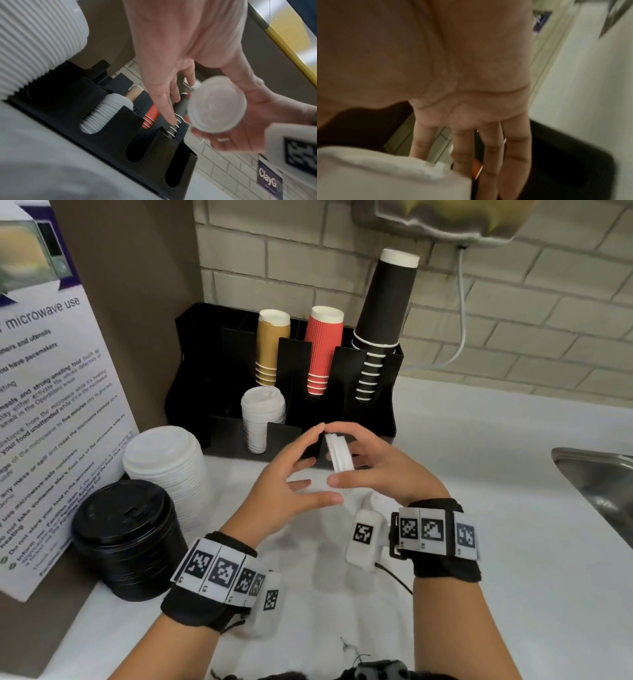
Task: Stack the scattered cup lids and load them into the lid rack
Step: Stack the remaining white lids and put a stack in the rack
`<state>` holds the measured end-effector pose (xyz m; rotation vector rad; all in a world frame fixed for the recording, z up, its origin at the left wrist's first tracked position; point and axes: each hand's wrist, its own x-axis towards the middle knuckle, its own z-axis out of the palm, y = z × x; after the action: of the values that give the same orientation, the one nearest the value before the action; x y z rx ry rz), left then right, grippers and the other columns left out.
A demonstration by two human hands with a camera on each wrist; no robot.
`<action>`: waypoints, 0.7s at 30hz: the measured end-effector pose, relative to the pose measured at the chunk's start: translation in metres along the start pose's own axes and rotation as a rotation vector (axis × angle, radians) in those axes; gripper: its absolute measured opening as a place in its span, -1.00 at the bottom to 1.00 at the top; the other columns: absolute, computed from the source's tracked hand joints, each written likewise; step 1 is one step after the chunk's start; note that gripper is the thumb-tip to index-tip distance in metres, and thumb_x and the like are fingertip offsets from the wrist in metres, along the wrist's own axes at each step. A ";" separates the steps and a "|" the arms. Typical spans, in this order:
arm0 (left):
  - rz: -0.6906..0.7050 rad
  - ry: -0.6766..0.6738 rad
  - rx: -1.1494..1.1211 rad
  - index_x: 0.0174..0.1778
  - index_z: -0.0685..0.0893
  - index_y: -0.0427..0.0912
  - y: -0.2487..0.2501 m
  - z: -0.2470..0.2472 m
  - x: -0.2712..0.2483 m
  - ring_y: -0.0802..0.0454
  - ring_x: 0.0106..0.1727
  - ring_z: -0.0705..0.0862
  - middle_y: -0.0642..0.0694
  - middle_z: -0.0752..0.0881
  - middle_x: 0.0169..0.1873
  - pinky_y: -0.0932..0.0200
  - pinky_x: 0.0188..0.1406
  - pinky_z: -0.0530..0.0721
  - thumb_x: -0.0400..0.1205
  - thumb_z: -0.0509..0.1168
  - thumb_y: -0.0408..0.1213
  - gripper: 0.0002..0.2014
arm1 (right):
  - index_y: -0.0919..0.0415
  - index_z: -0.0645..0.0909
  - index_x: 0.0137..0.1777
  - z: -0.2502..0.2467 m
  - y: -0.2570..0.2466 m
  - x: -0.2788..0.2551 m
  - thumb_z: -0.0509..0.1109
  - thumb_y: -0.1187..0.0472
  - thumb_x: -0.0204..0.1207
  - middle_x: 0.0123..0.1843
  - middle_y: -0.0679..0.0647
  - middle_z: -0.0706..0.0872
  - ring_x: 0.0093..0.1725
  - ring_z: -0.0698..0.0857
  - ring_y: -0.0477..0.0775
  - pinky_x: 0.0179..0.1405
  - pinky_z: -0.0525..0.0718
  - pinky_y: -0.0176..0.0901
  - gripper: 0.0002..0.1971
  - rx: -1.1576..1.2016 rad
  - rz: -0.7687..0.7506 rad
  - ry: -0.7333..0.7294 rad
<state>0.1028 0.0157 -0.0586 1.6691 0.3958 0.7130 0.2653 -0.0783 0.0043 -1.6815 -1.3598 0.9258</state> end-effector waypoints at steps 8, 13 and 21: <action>0.060 0.045 -0.081 0.43 0.42 0.51 0.005 -0.008 -0.003 0.17 0.37 0.62 0.19 0.49 0.49 0.24 0.08 0.72 0.24 0.63 -0.06 -0.14 | -0.05 0.52 0.44 0.010 -0.006 0.008 0.64 0.23 0.31 0.24 0.09 0.71 0.23 0.71 0.05 0.28 0.68 -0.01 -0.32 0.137 -0.086 -0.048; 0.088 0.101 -0.091 0.46 0.40 0.48 0.006 -0.016 -0.003 0.12 0.37 0.63 0.22 0.48 0.49 0.13 0.18 0.72 0.24 0.62 -0.08 -0.11 | 0.00 0.55 0.40 0.020 -0.012 0.019 0.66 0.20 0.27 0.19 0.13 0.74 0.17 0.75 0.07 0.21 0.71 -0.02 -0.33 0.166 -0.137 -0.021; 0.103 0.500 0.016 0.28 0.46 0.32 0.007 -0.035 -0.005 0.42 0.05 0.64 0.12 0.50 0.27 0.50 -0.06 0.60 0.62 0.38 -0.20 -0.59 | 0.12 0.52 0.33 0.015 -0.039 0.114 0.67 0.19 0.30 0.11 -0.02 0.66 0.06 0.67 -0.09 -0.06 0.64 -0.46 -0.40 -0.052 -0.241 0.333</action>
<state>0.0753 0.0370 -0.0498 1.5218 0.6700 1.2124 0.2544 0.0406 0.0246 -1.5834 -1.3283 0.4538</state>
